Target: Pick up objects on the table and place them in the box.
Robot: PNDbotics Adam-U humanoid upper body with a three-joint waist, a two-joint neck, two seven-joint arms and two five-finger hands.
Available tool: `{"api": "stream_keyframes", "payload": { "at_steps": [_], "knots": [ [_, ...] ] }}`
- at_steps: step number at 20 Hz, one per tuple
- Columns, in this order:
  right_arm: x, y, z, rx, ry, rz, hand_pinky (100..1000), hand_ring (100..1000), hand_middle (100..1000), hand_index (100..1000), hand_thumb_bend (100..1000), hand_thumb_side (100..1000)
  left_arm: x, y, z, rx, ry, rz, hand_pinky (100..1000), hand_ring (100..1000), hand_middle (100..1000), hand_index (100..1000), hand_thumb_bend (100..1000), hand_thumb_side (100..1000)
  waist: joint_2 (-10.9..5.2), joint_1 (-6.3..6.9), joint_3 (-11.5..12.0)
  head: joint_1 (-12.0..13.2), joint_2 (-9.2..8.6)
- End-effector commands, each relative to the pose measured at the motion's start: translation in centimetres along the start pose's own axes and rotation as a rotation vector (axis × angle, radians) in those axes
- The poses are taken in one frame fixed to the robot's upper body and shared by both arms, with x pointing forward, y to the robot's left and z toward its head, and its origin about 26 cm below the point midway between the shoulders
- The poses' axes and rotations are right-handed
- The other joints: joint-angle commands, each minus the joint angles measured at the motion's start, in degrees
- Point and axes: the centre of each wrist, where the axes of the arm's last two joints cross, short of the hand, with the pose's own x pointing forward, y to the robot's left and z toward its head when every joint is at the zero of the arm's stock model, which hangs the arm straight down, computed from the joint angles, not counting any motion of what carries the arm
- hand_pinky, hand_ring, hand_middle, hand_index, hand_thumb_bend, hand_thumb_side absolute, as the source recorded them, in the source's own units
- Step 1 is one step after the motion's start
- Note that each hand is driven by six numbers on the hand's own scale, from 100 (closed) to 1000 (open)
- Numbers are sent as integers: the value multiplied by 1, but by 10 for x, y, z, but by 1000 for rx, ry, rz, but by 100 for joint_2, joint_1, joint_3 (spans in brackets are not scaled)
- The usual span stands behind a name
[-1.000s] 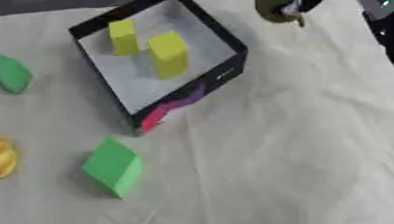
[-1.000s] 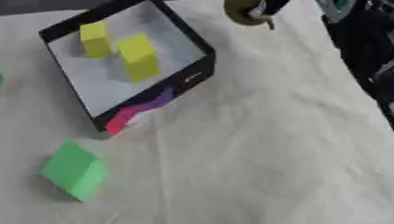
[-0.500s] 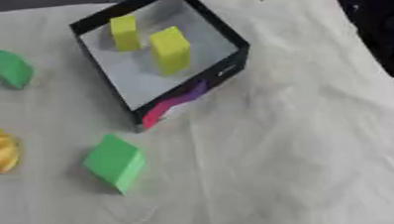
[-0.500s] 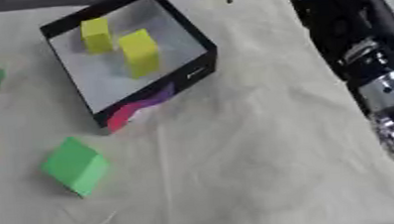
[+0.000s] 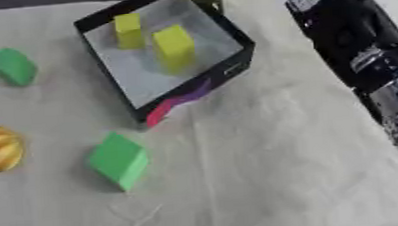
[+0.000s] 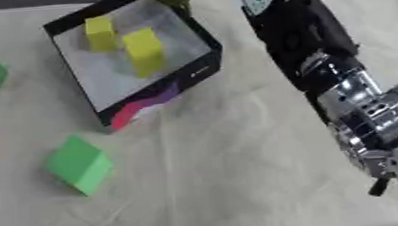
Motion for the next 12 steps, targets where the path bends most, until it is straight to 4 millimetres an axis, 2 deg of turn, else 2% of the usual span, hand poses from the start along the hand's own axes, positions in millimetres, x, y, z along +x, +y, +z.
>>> {"api": "stream_keyframes", "payload": {
  "at_steps": [1,5,6,7,9,10,11,12],
  "knots": [
    [2,5,-3,-9,23,40,627,388,431,559,303,100,11,2,-8,31,-47,3,722,659,702,703,324,567,-215,52,31,-48,-30],
    [0,27,-3,68,2,103,646,410,448,570,361,100,13,-2,-9,23,-57,16,719,652,689,700,320,567,-184,58,53,-66,-21],
    [-1,31,-3,86,-9,121,668,443,472,597,383,100,14,-2,-9,17,-57,16,719,652,688,699,320,568,-181,56,52,-64,-20],
    [-2,33,-2,105,-20,137,696,493,517,650,413,100,14,-3,-9,12,-56,15,719,651,688,699,320,569,-179,53,49,-62,-20],
    [-3,35,-1,156,-52,176,784,698,724,836,416,139,13,-2,-9,6,-53,12,719,650,687,699,318,570,-178,49,41,-56,-19],
    [-4,35,-1,181,-68,193,784,698,724,836,416,139,13,-2,-9,5,-52,10,719,650,687,699,318,570,-179,48,37,-52,-17],
    [-4,34,0,210,-85,211,858,799,800,902,412,122,13,-2,-9,4,-50,8,719,650,686,699,319,570,-181,47,33,-48,-13],
    [-5,32,0,238,-98,225,879,822,813,916,408,103,12,-1,-9,4,-49,6,719,650,686,699,320,570,-183,48,29,-44,-10]
  ]
}}
